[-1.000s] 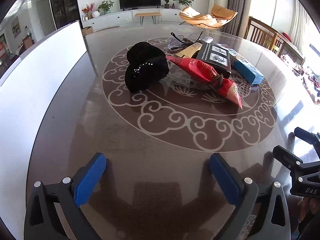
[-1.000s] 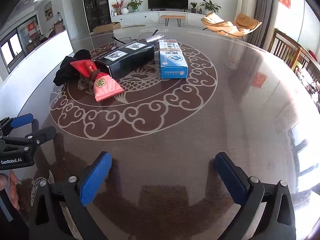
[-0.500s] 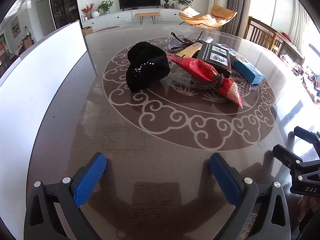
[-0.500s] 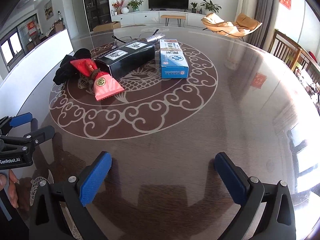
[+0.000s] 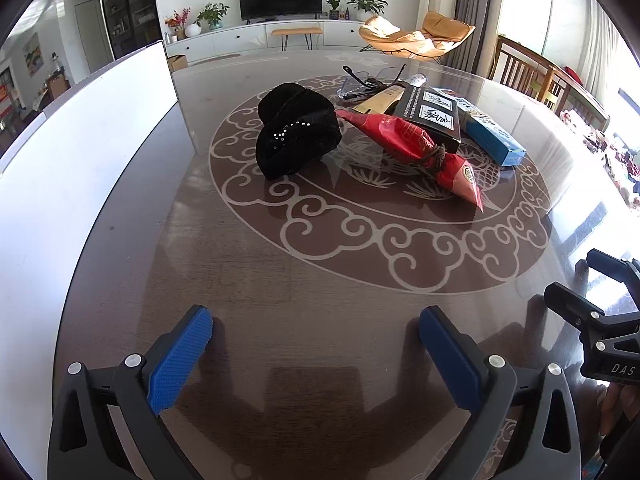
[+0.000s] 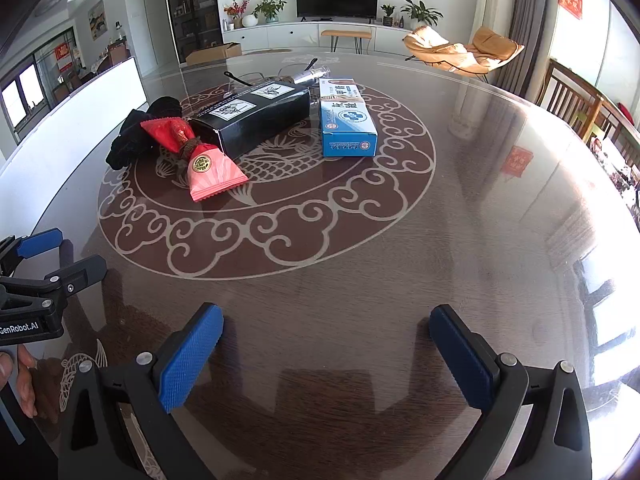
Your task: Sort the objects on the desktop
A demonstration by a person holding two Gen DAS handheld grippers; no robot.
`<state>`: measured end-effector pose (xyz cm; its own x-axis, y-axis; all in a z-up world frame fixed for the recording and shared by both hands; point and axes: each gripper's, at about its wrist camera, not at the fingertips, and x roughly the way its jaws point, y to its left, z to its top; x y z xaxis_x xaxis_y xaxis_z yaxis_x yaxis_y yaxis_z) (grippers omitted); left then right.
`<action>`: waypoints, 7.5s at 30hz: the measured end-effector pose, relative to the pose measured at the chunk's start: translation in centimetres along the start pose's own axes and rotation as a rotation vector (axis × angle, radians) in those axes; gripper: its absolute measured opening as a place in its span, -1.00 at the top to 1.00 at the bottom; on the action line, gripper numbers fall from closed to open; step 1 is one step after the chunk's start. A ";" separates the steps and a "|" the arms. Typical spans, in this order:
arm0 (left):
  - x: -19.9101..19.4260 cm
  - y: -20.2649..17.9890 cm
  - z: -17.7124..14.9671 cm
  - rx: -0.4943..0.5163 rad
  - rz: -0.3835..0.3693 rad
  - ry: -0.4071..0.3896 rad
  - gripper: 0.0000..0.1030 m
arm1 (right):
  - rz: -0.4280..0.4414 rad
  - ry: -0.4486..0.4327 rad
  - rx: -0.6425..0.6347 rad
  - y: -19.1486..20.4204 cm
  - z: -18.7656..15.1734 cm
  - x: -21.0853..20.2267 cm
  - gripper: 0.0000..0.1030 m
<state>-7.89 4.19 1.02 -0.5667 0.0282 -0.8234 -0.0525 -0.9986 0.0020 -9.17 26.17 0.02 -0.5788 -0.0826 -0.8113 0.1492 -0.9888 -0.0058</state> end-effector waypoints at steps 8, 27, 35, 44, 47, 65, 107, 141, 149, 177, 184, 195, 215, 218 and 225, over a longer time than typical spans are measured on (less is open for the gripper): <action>0.0 0.0 0.0 0.000 0.001 0.000 -1.00 | 0.000 0.000 0.000 0.0 0.0 0.0 -1.00; 0.0 0.0 0.0 0.000 0.000 -0.001 -1.00 | 0.030 0.021 -0.045 -0.5 1.8 1.3 -1.00; 0.0 0.0 -0.1 0.000 0.000 -0.001 -1.00 | 0.016 0.051 -0.024 -2.9 8.3 6.0 -1.00; 0.0 0.0 -0.1 0.000 0.000 -0.002 -1.00 | 0.022 0.018 -0.035 -2.8 11.3 8.1 -1.00; 0.0 0.0 -0.1 0.000 0.000 -0.001 -1.00 | 0.018 0.008 -0.029 -2.9 12.3 8.7 -1.00; -0.5 0.5 -0.3 -0.011 -0.045 -0.012 -1.00 | 0.173 -0.040 -0.224 6.1 8.4 5.5 -0.10; -2.3 1.3 -1.7 0.073 -0.120 -0.055 0.56 | 0.148 0.005 -0.210 -0.4 6.6 5.0 -1.00; -5.1 1.5 -4.4 0.026 -0.099 -0.067 0.60 | 0.275 0.065 -0.325 4.4 1.7 -0.5 0.14; -10.4 4.2 -3.7 -0.068 -0.134 -0.186 0.63 | 0.387 0.009 -0.219 4.5 2.9 -4.3 0.14; -15.3 34.9 -2.8 -0.543 0.144 -0.066 0.50 | 0.791 -0.105 -0.432 41.6 15.1 -7.8 0.10; -15.3 34.1 -4.6 -0.561 0.192 -0.115 -0.63 | 0.837 -0.040 -0.372 42.2 14.0 -5.2 -0.61; -18.5 21.4 -1.8 -0.368 0.096 -0.256 -0.66 | 0.689 -0.270 -0.297 27.0 10.4 -7.3 -0.87; -4.0 1.4 -4.4 -0.086 -0.106 -0.024 -1.00 | 0.156 -0.105 -0.142 2.5 -0.4 -2.5 -0.88; -3.8 1.4 -4.7 -0.084 -0.095 -0.027 -1.00 | 0.152 -0.110 -0.131 2.7 -0.2 -2.5 -0.88; -3.7 -0.2 -5.4 0.000 0.001 -0.048 -1.00 | 0.110 -0.066 -0.116 3.2 -0.1 -1.5 -0.89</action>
<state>-1.33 4.06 1.01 -0.6060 0.0289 -0.7949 -0.0518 -0.9987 0.0032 -7.76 23.18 1.23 -0.6047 -0.2016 -0.7705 0.3038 -0.9527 0.0108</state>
